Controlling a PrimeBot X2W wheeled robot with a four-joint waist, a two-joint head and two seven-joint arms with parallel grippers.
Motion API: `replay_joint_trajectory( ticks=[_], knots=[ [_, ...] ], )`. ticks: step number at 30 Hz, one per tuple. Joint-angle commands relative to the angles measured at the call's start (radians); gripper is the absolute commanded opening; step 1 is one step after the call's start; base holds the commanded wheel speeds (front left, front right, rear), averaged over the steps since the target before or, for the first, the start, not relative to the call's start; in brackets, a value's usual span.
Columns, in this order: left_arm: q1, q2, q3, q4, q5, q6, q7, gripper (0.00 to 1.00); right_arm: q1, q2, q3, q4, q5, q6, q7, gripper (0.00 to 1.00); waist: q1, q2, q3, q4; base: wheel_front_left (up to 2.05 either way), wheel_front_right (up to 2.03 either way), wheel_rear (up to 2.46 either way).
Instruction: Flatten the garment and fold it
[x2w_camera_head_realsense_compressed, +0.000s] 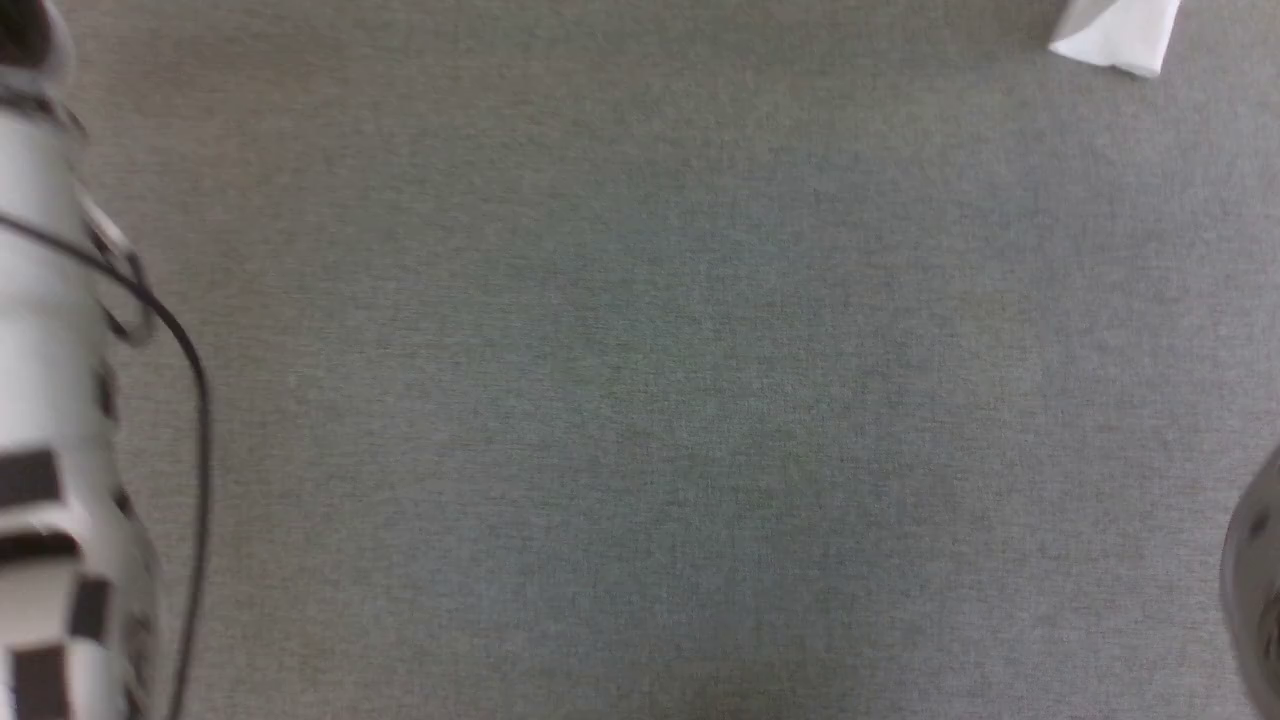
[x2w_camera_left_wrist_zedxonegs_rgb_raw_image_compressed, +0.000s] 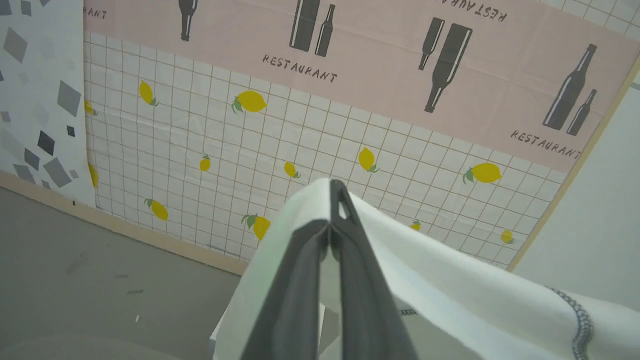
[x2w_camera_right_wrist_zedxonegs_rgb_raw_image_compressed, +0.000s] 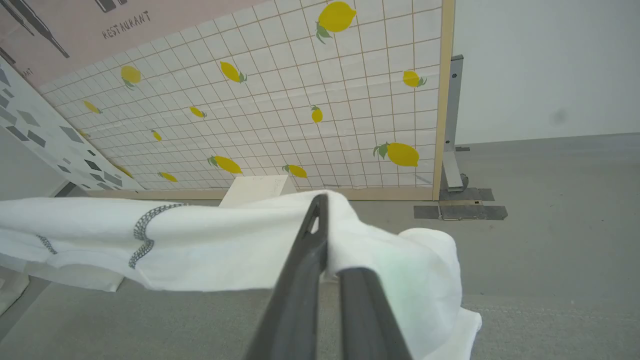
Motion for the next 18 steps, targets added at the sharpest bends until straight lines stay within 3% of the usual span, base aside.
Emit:
replay_joint_trajectory(
  ticks=[1, 4, 8, 14, 15, 18],
  knots=[
    [0.055, -0.005, 0.005, -0.014, -0.011, -0.011, -0.023, 0.00, 0.068, -0.011, 0.004, -0.030, 0.027, -0.002, -0.016, 0.00, -0.0003, 0.0000, -0.066, 0.025, 0.00, 0.00, 0.00],
    [0.222, -0.034, 0.017, -0.054, -0.037, -0.022, -0.057, 0.00, 0.266, 0.000, -0.005, -0.109, 0.103, -0.002, -0.029, 0.00, -0.0003, 0.0000, -0.129, 0.033, 0.00, 0.00, 0.00],
    [0.505, -0.084, 0.041, -0.135, -0.072, 0.004, -0.070, 0.00, 0.558, 0.031, -0.052, -0.229, 0.163, -0.002, -0.063, 0.00, -0.0003, 0.0000, -0.231, 0.046, 0.00, 0.00, 0.00],
    [0.890, -0.157, 0.071, -0.249, -0.125, 0.075, -0.025, 0.00, 0.922, 0.086, -0.114, -0.340, 0.199, -0.002, -0.091, 0.00, -0.0003, 0.0000, -0.347, 0.058, 0.00, 0.00, 0.00],
    [1.039, -0.179, 0.081, -0.305, -0.144, 0.114, 0.018, 0.00, 1.067, 0.095, -0.139, -0.367, 0.191, -0.002, -0.092, 0.00, -0.0003, 0.0000, -0.390, 0.061, 0.00, 0.00, 0.00],
    [1.145, -0.178, 0.087, -0.363, -0.142, 0.160, 0.067, 0.00, 1.178, 0.098, -0.155, -0.394, 0.174, -0.002, -0.066, 0.00, -0.0003, 0.0000, -0.423, 0.065, 0.00, 0.00, 0.00]
  ],
)
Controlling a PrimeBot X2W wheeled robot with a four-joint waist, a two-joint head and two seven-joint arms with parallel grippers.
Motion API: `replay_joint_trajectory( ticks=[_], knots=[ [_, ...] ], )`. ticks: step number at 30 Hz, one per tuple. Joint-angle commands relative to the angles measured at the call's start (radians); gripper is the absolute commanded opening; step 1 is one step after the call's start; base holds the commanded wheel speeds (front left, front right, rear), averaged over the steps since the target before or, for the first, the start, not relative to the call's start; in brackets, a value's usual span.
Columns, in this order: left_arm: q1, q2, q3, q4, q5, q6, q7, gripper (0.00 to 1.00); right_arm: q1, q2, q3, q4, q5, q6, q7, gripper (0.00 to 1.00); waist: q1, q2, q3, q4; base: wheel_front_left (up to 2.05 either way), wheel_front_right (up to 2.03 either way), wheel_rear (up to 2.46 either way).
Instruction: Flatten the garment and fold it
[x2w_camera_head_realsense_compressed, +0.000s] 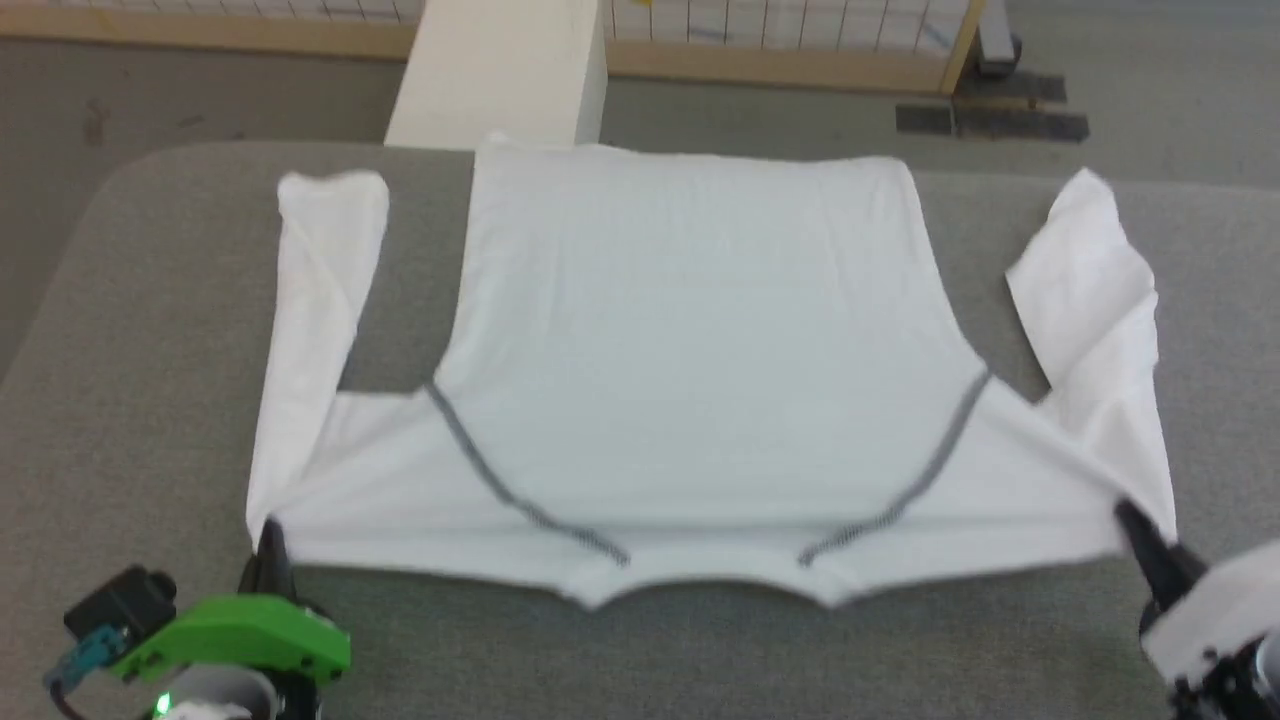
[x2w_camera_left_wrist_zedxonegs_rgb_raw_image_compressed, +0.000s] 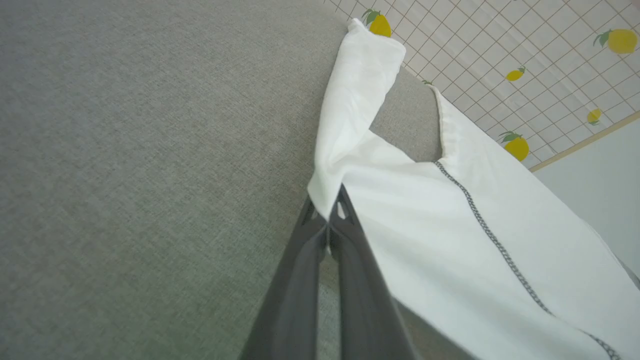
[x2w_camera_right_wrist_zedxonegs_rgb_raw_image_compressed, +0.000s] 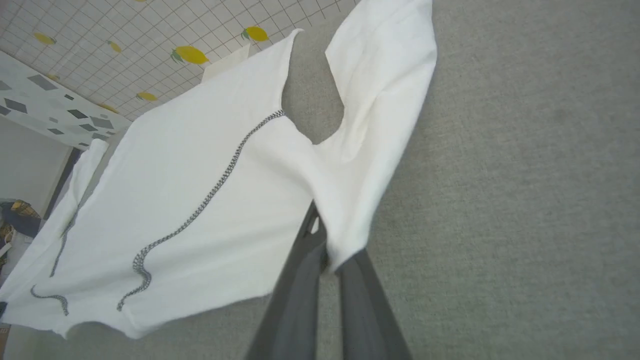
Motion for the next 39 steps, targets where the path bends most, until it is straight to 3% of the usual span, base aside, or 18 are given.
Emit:
replay_joint_trajectory(
  ticks=[1, 9, 15, 16, 17, 18, 19, 20, 25, 29, 34, 39],
  knots=[
    [0.044, 0.019, 0.014, -0.024, 0.002, 0.031, 0.021, 0.00, 0.042, -0.004, -0.017, -0.016, -0.002, -0.002, 0.015, 0.00, 0.0002, 0.0000, -0.088, 0.018, 0.00, 0.00, 0.00],
    [0.212, 0.083, -0.022, -0.174, 0.063, 0.154, 0.220, 0.00, 0.210, -0.004, -0.025, -0.136, -0.100, -0.002, 0.205, 0.00, 0.0002, 0.0000, -0.122, 0.002, 0.00, 0.00, 0.00],
    [0.212, 0.122, -0.138, -0.126, 0.152, 0.191, 0.359, 0.00, 0.205, -0.003, 0.111, -0.103, -0.256, -0.002, 0.322, 0.00, 0.0002, 0.0000, -0.126, -0.018, 0.00, 0.00, 0.00],
    [0.207, 0.119, -0.146, -0.111, 0.150, 0.193, 0.374, 0.15, 0.199, -0.003, 0.131, -0.081, -0.263, -0.002, 0.321, 0.00, 0.0002, 0.0000, -0.125, -0.022, 0.00, 0.00, 0.00],
    [0.204, 0.118, -0.151, -0.101, 0.150, 0.194, 0.382, 0.38, 0.194, -0.003, 0.142, -0.059, -0.264, -0.002, 0.317, 0.00, 0.0002, 0.0000, -0.124, -0.025, 0.00, 0.00, 0.00],
    [0.200, 0.113, -0.153, -0.093, 0.146, 0.196, 0.387, 1.00, 0.189, -0.003, 0.156, -0.032, -0.271, -0.002, 0.309, 0.00, 0.0002, 0.0000, -0.124, -0.026, 0.00, 0.00, 0.00],
    [0.197, 0.109, -0.151, -0.089, 0.141, 0.198, 0.390, 1.00, 0.185, -0.003, 0.163, -0.013, -0.277, -0.002, 0.298, 0.22, 0.0002, 0.0000, -0.124, -0.027, 0.00, 0.00, 0.00],
    [0.197, 0.108, -0.151, -0.086, 0.140, 0.201, 0.393, 1.00, 0.181, -0.003, 0.167, 0.008, -0.277, -0.002, 0.280, 1.00, 0.0002, 0.0000, -0.122, -0.028, 0.00, 0.00, 0.00],
    [0.216, 0.123, -0.106, -0.118, 0.124, 0.229, 0.392, 1.00, 0.168, -0.003, 0.118, 0.049, -0.213, -0.002, 0.192, 1.00, 0.0002, 0.0000, -0.123, -0.031, 0.00, 0.00, 0.00],
    [0.229, 0.157, -0.054, -0.202, 0.133, 0.244, 0.348, 1.00, 0.156, -0.003, 0.016, 0.021, -0.141, -0.002, 0.139, 1.00, 0.0002, 0.0000, -0.121, -0.032, 0.00, 0.00, 0.00],
    [0.187, 0.216, -0.056, -0.318, 0.228, 0.152, 0.096, 1.00, 0.051, -0.003, -0.128, -0.032, -0.162, -0.002, 0.082, 1.00, 0.0002, 0.0000, -0.099, -0.041, 0.00, 0.00, 0.00],
    [0.127, 0.215, -0.094, -0.325, 0.310, 0.087, -0.147, 1.00, -0.142, -0.029, -0.148, 0.001, -0.250, -0.002, 0.061, 1.00, 0.0002, 0.0000, -0.046, -0.059, 0.00, 0.00, 0.00]
  ],
)
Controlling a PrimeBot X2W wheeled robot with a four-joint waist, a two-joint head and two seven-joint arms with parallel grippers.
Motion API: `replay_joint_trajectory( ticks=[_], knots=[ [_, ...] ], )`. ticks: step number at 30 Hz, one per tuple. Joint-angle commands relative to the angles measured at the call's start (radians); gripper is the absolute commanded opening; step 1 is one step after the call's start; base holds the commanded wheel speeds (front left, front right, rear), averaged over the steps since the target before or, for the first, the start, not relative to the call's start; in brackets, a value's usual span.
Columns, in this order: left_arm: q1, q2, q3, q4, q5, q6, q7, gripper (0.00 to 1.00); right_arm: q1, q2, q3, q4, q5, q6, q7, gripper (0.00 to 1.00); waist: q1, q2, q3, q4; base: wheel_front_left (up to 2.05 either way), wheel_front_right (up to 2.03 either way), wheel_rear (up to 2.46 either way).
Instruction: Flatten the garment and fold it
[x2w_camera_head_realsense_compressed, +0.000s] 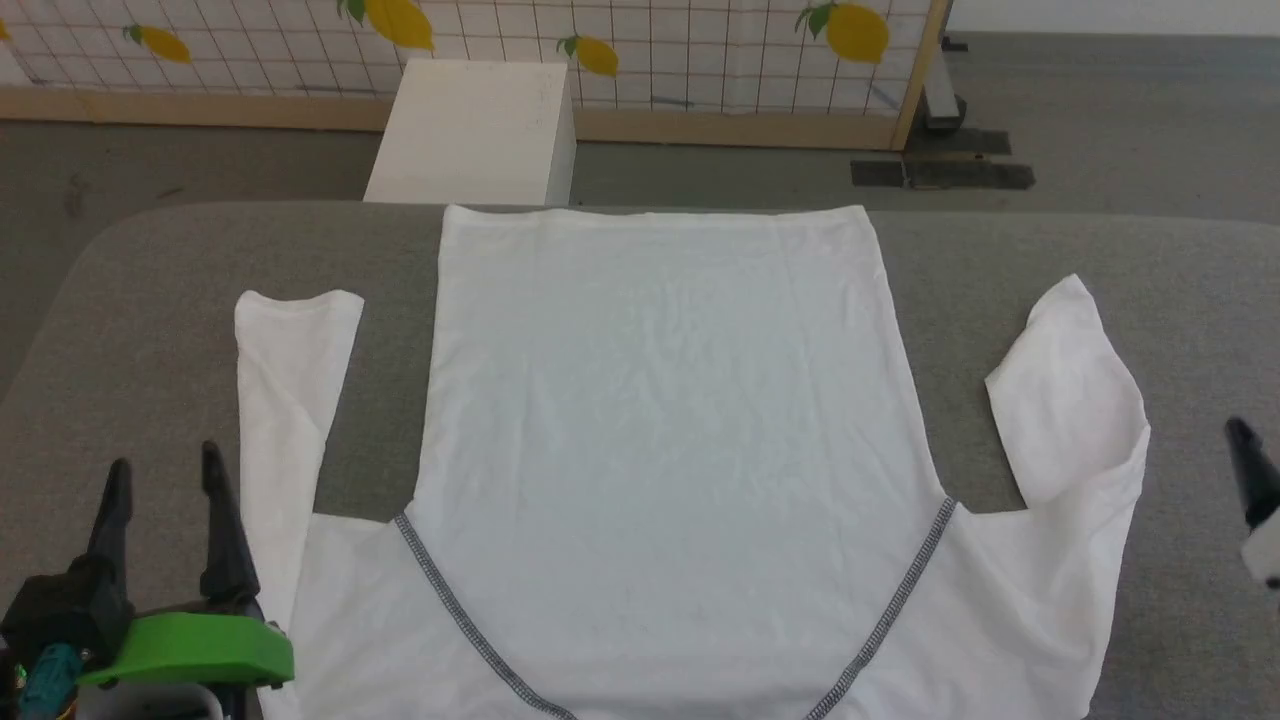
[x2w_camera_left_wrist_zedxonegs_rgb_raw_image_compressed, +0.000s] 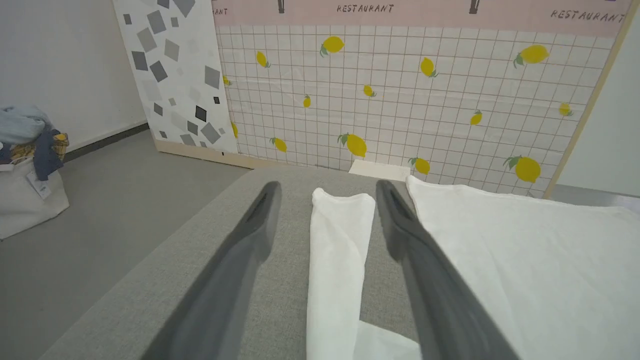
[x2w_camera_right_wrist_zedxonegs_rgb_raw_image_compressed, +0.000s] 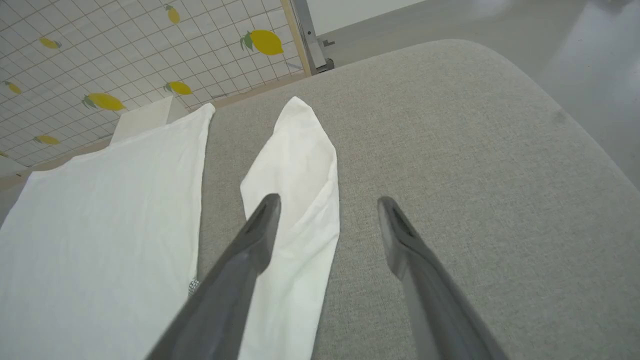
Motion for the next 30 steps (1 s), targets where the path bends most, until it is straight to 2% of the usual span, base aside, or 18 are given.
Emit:
replay_joint_trajectory(
  ticks=[1, 5, 6, 12, 21, 29, 30],
  knots=[
    [-0.032, -0.005, -0.014, 0.001, 0.026, -0.013, -0.027, 1.00, -0.066, -0.021, 0.008, 0.030, -0.028, -0.002, -0.008, 1.00, 0.0001, 0.0000, 0.046, -0.015, 0.00, 0.00, 0.00],
    [-0.086, -0.034, -0.037, -0.010, 0.072, -0.036, -0.057, 1.00, -0.237, -0.083, 0.058, 0.152, -0.111, -0.002, -0.008, 1.00, 0.0001, 0.0000, 0.121, -0.016, 0.00, 0.00, 0.00],
    [-0.128, -0.069, -0.037, -0.023, 0.085, -0.052, -0.060, 1.00, -0.359, -0.127, 0.089, 0.255, -0.167, -0.002, 0.001, 1.00, 0.0001, 0.0000, 0.192, 0.001, 0.00, 0.00, 0.00],
    [-0.180, -0.125, -0.011, -0.029, 0.098, -0.101, -0.061, 1.00, -0.531, -0.176, 0.142, 0.393, -0.273, -0.002, 0.026, 1.00, 0.0001, 0.0000, 0.320, 0.046, 0.00, 0.00, 0.00],
    [-0.236, -0.184, 0.025, -0.028, 0.132, -0.157, -0.061, 1.00, -0.641, -0.211, 0.161, 0.499, -0.385, -0.002, 0.050, 1.00, 0.0001, 0.0000, 0.432, 0.101, 0.00, 0.00, 0.00],
    [-0.251, -0.218, 0.058, -0.001, 0.156, -0.197, -0.061, 1.00, -0.647, -0.188, 0.142, 0.572, -0.383, -0.002, 0.071, 1.00, 0.0001, 0.0000, 0.428, 0.097, 0.00, 0.00, 0.00],
    [-0.250, -0.222, 0.061, 0.004, 0.160, -0.200, -0.061, 1.00, -0.645, -0.183, 0.134, 0.583, -0.377, -0.002, 0.082, 0.45, 0.0001, 0.0000, 0.419, 0.093, 0.00, 0.00, 0.00]
  ],
)
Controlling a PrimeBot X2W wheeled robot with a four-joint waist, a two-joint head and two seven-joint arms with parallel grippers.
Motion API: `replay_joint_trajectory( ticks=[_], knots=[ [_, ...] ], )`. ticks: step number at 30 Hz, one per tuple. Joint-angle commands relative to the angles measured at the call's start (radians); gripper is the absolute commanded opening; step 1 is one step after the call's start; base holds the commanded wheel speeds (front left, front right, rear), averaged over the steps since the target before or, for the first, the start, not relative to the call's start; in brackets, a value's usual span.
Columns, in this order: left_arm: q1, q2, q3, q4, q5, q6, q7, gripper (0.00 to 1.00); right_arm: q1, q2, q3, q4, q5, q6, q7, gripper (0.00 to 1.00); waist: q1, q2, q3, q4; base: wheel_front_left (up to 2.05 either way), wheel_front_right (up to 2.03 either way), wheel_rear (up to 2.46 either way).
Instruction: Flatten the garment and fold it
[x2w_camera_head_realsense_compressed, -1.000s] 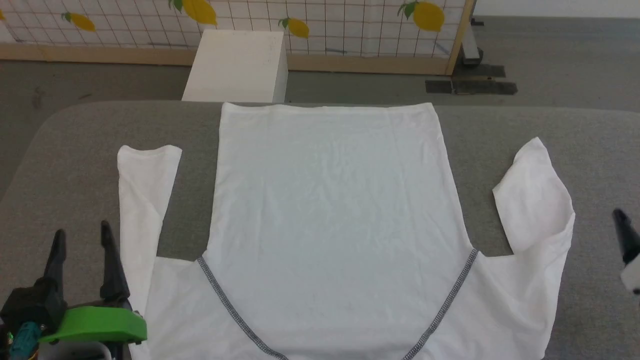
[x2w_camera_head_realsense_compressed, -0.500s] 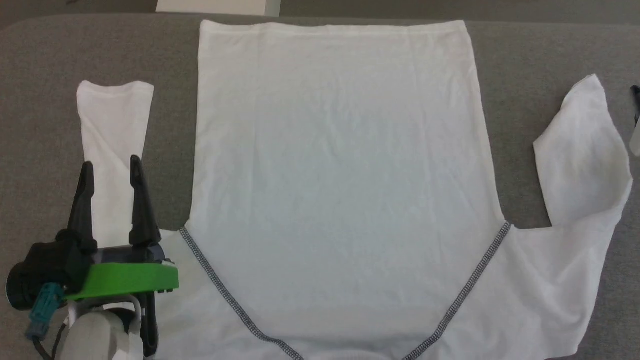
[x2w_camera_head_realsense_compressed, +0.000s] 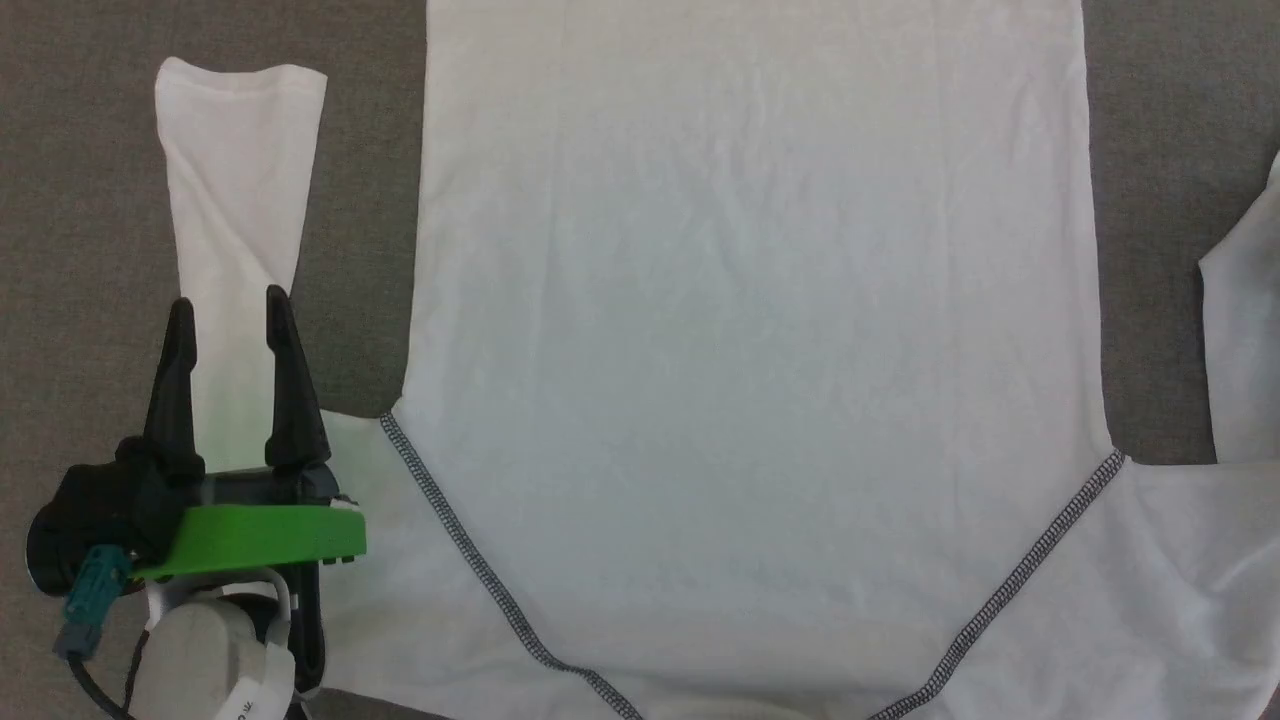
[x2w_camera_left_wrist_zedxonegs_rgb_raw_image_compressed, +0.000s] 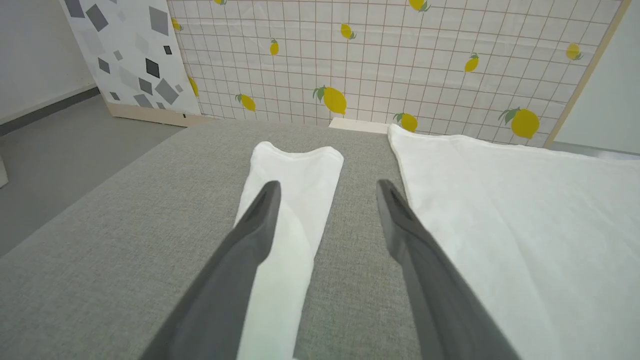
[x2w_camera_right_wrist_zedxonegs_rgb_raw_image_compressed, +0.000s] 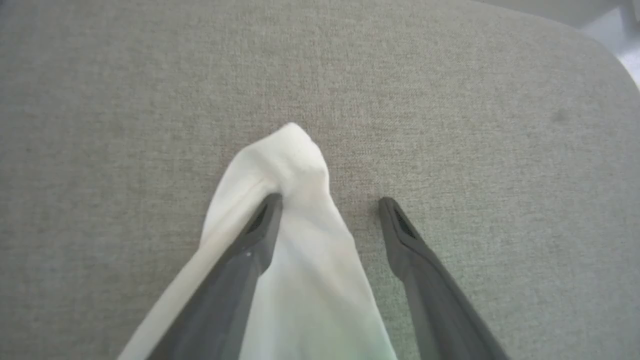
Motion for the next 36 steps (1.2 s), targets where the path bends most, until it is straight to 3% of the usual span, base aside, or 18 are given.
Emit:
replay_joint_trajectory(
  ticks=[1, 2, 7, 13, 22, 28, 36],
  knots=[
    [-0.016, -0.007, 0.005, 0.004, 0.013, -0.009, -0.008, 1.00, 0.017, 0.025, 0.000, 0.034, 0.015, -0.001, 0.020, 0.18, -0.0001, 0.0000, -0.021, -0.010, 0.00, 0.00, 0.00],
    [-0.016, -0.012, 0.011, 0.007, 0.013, -0.011, -0.008, 1.00, 0.018, 0.030, -0.015, 0.033, 0.030, -0.001, 0.019, 0.00, -0.0001, 0.0000, -0.035, -0.015, 0.00, 0.00, 0.00],
    [-0.006, -0.032, 0.036, 0.018, 0.018, -0.018, -0.008, 1.00, 0.051, 0.018, -0.093, -0.019, 0.113, -0.001, -0.039, 0.00, -0.0001, 0.0000, -0.115, -0.038, 0.00, 0.00, 0.00],
    [0.046, -0.051, 0.078, 0.012, 0.020, -0.015, -0.008, 1.00, 0.199, -0.035, -0.196, -0.149, 0.194, -0.001, -0.061, 0.00, -0.0001, 0.0000, -0.237, -0.079, 0.00, 0.00, 0.00],
    [0.160, -0.068, 0.123, -0.006, 0.022, 0.005, -0.008, 1.00, 0.459, -0.046, -0.290, -0.421, 0.311, -0.001, -0.040, 0.00, -0.0001, 0.0000, -0.382, -0.118, 0.00, 0.00, 0.00],
    [0.216, -0.072, 0.137, -0.025, 0.020, 0.018, -0.008, 1.00, 0.559, 0.000, -0.159, -0.651, 0.416, -0.001, -0.003, 0.00, -0.0001, 0.0000, -0.438, -0.127, 0.00, 0.00, 0.00],
    [0.224, -0.074, 0.105, -0.035, 0.018, 0.020, -0.008, 1.00, 0.593, 0.083, 0.215, -0.802, 0.493, -0.001, 0.042, 0.00, -0.0001, 0.0000, -0.443, -0.100, 0.00, 0.00, 0.00]
  ],
)
